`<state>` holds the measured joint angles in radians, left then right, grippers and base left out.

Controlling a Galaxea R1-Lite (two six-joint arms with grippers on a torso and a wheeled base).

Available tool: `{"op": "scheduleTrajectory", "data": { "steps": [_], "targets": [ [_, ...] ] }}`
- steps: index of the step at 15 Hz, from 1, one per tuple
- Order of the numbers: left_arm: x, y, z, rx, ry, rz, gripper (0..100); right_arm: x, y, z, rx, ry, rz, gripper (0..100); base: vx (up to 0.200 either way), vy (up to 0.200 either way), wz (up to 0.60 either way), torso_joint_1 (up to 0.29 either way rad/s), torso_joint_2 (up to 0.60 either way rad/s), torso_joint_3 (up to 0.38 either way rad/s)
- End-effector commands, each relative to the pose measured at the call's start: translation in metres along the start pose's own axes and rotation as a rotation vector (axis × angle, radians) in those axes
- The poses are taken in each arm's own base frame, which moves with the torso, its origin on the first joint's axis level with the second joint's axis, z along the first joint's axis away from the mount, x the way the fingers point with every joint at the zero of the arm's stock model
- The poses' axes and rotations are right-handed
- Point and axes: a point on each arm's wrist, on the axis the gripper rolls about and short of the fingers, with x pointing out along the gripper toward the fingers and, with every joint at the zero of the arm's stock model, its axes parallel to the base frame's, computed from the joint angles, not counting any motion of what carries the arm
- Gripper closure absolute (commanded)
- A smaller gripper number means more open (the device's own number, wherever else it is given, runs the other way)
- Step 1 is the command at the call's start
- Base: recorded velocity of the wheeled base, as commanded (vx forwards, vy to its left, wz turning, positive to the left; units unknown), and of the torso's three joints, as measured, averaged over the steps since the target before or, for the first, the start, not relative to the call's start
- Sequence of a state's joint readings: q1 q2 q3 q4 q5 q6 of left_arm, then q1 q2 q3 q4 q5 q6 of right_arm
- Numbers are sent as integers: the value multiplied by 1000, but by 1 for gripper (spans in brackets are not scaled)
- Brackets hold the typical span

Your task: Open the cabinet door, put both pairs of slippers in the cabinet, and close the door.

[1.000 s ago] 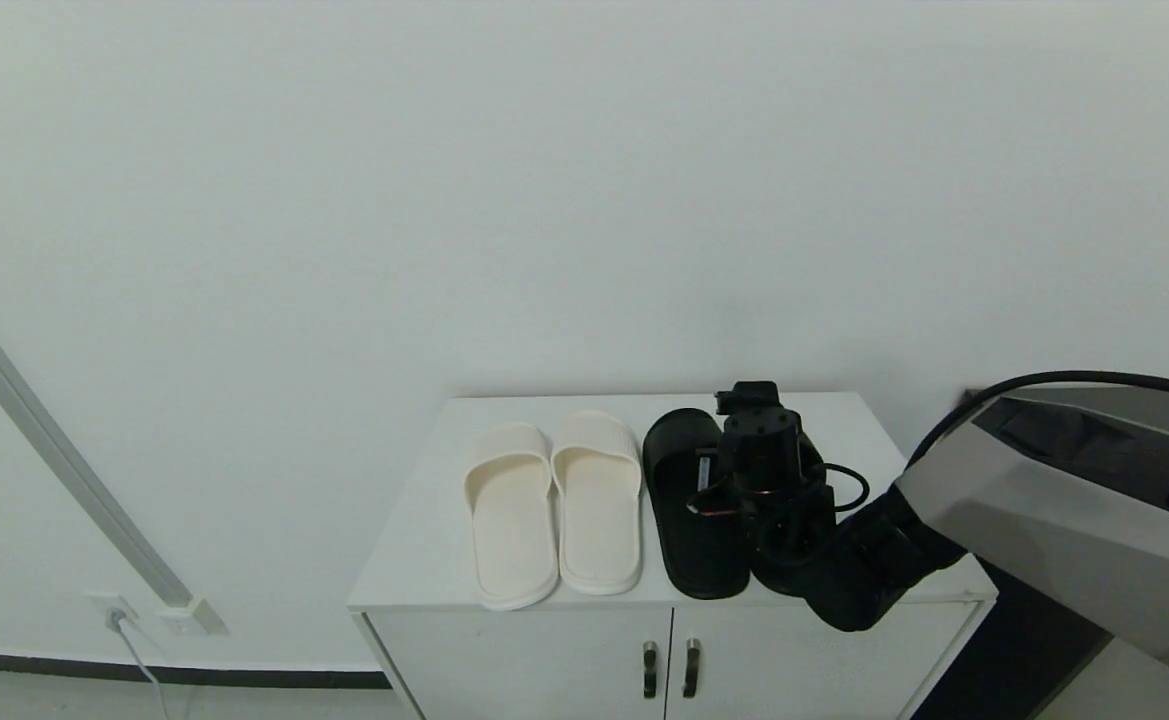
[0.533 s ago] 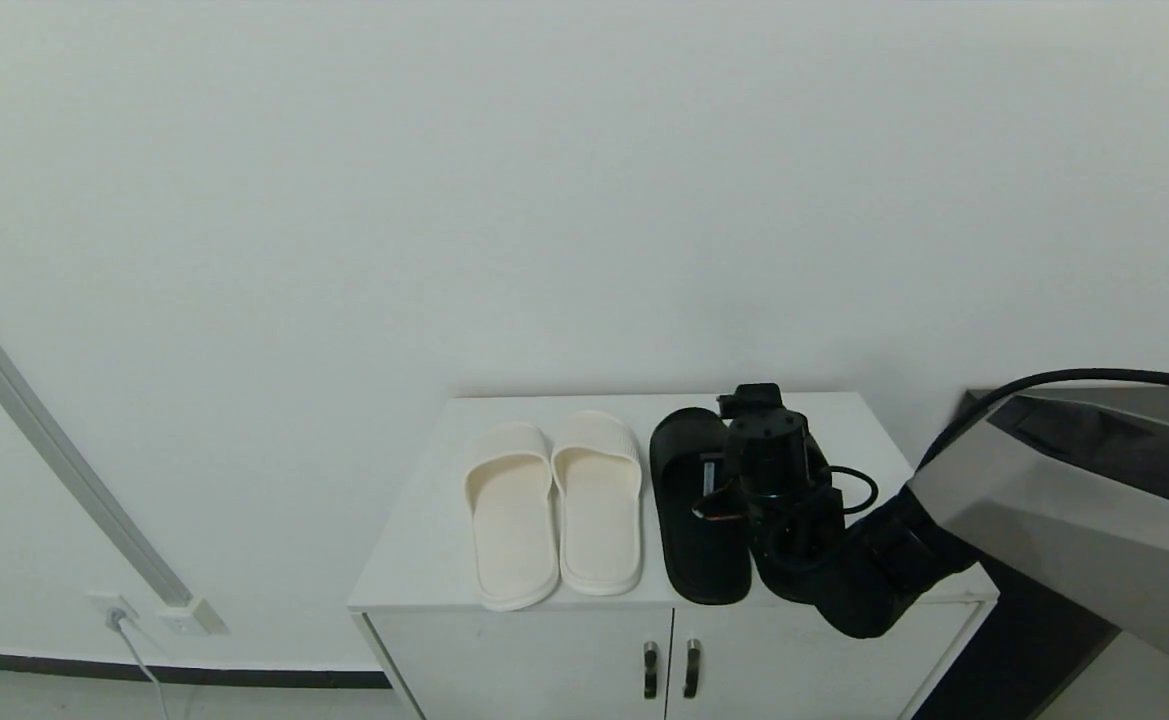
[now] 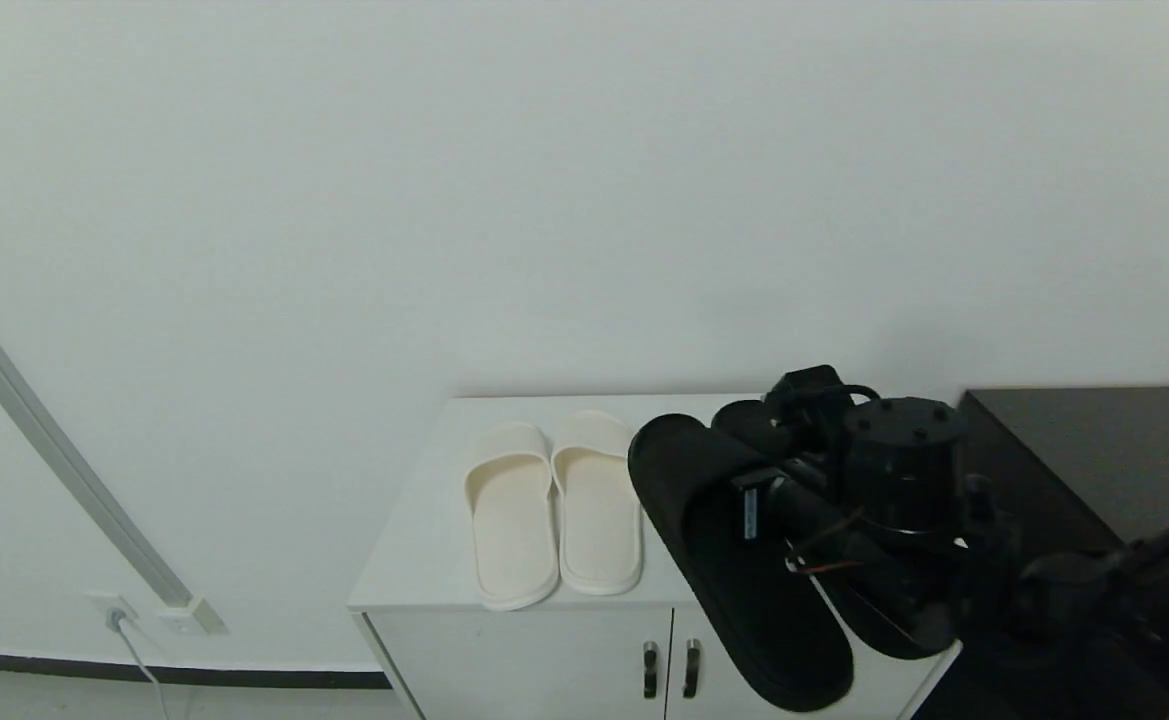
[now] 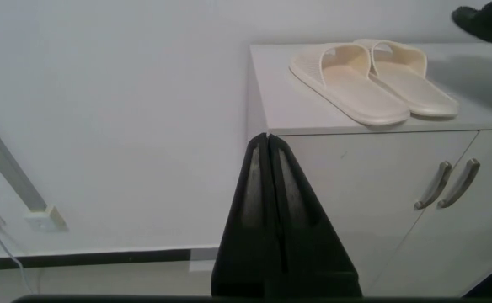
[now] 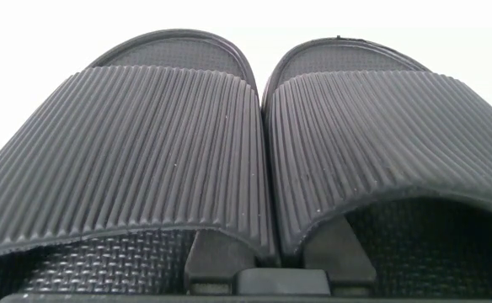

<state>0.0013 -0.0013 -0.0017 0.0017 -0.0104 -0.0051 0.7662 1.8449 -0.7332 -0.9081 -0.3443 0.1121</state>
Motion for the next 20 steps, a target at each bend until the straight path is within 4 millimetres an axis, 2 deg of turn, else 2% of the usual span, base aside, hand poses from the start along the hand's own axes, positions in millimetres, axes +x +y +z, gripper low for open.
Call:
{"op": "scheduleTrajectory", "data": {
  "steps": [1, 2, 6, 15, 20],
  "targets": [
    [0, 0, 0, 0, 1, 1, 100, -69, -2, 13, -2, -31, 248, 100, 0, 0, 0, 0, 0, 0],
    [0, 0, 0, -1, 1, 1, 100, -78, 0, 11, -11, -21, 320, 100, 0, 0, 0, 0, 0, 0],
    [0, 0, 0, -1, 1, 0, 100, -81, 4, 5, -22, 1, 351, 100, 0, 0, 0, 0, 0, 0],
    [0, 0, 0, -1, 1, 0, 100, -84, 3, -3, -40, 32, 365, 100, -200, 0, 0, -1, 2, 2],
    [0, 0, 0, 0, 1, 3, 100, -86, 1, -10, -81, 49, 364, 100, 0, 0, 0, 0, 0, 0]
  ]
}}
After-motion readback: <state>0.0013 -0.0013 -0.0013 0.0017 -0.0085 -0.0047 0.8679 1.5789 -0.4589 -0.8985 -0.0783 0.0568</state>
